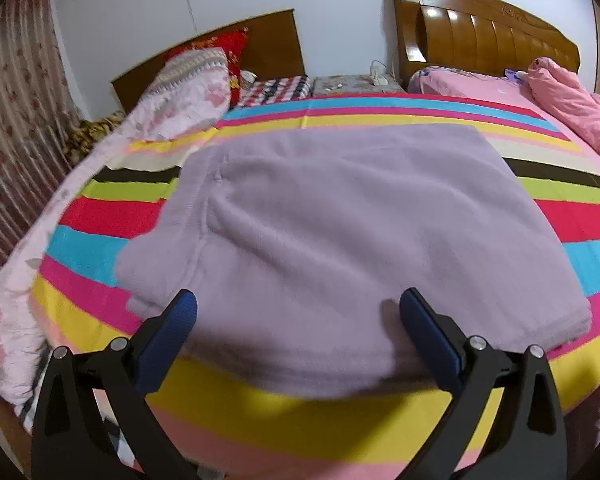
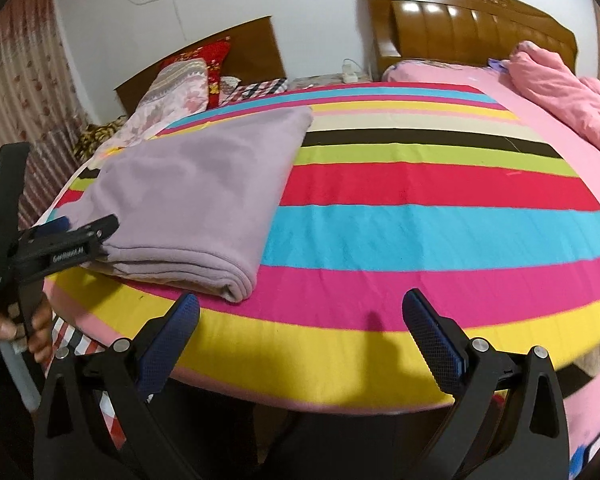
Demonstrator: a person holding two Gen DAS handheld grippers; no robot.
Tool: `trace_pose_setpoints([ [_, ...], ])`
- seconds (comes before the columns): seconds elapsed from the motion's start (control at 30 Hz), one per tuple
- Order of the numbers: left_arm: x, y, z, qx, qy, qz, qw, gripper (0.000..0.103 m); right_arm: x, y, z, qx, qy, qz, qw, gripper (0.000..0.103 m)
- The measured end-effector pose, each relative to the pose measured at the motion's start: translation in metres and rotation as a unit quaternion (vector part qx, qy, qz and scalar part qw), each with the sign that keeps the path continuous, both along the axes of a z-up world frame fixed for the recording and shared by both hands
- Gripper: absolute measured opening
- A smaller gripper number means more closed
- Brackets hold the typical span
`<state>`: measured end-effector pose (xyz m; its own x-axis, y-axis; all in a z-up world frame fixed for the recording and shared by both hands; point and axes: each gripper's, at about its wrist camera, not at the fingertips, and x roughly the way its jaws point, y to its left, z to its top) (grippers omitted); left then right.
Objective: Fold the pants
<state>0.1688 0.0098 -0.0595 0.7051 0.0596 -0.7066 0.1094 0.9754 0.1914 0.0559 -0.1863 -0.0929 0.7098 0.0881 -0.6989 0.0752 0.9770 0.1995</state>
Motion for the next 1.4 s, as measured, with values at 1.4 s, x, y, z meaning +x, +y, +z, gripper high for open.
trace_pose_setpoints([
  [1.4,-0.139,0.026,0.053,-0.066,-0.116,0.01,0.991,0.101,-0.081,0.057,0.051,-0.049,-0.129,0.017,0.99,0.098],
])
